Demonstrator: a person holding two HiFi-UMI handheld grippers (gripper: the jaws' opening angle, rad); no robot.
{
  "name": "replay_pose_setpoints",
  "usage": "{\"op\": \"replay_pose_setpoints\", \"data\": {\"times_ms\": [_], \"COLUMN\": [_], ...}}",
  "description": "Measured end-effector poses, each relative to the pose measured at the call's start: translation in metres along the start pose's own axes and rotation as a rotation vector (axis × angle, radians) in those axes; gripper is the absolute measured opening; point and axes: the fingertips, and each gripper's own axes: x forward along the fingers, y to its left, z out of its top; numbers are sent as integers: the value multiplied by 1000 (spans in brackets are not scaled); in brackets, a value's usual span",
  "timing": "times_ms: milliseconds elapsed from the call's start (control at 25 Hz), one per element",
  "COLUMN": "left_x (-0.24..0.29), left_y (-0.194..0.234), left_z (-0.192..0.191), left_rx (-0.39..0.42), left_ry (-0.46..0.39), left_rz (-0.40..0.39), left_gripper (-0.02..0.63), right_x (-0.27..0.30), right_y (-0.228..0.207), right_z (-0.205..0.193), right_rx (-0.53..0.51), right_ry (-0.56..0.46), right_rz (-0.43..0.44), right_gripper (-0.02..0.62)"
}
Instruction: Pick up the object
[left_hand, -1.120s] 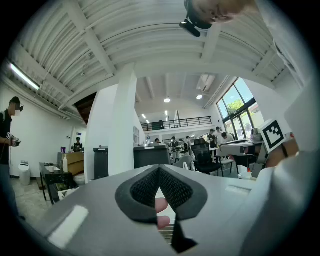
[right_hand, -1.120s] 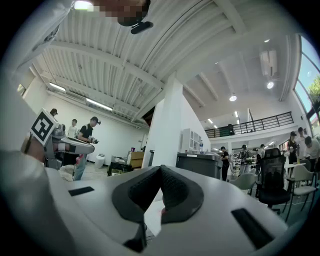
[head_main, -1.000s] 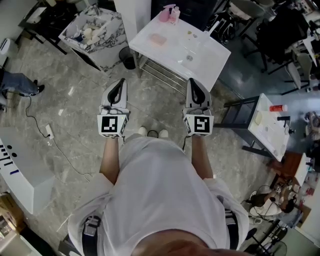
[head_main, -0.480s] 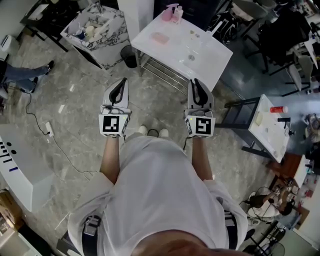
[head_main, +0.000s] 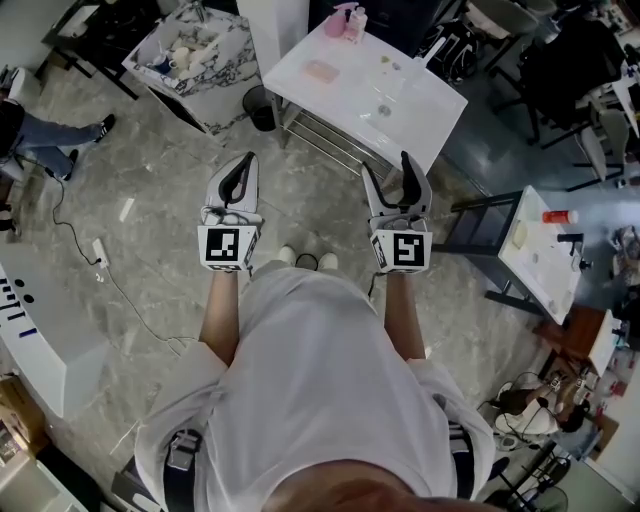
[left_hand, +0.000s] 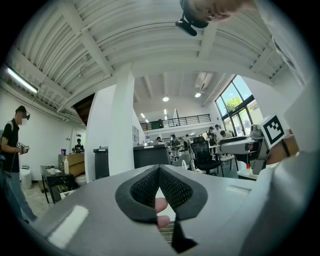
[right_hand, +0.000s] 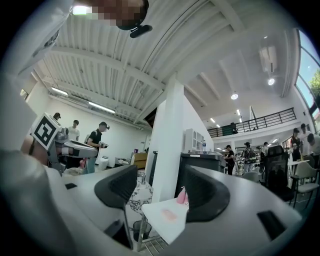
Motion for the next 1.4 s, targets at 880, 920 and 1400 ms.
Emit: {"op": "replay_pose_setpoints", "data": {"times_ms": [880, 920, 1400], "left_x": [7, 9, 92], "left_y": [-50, -51, -27], "left_z": [-11, -14, -35], "left_rx": [33, 32, 24], "left_ry": [72, 77, 71], "left_rz": [81, 84, 64], "left_gripper": [-3, -3, -3], "right_x": [-14, -13, 55], "right_y": [-42, -43, -66], "right_z": [-32, -36, -72], "right_rx": [12, 13, 21], "right_ry": [18, 23, 63], "right_rz": [87, 93, 95], "right_gripper": [531, 531, 528]}}
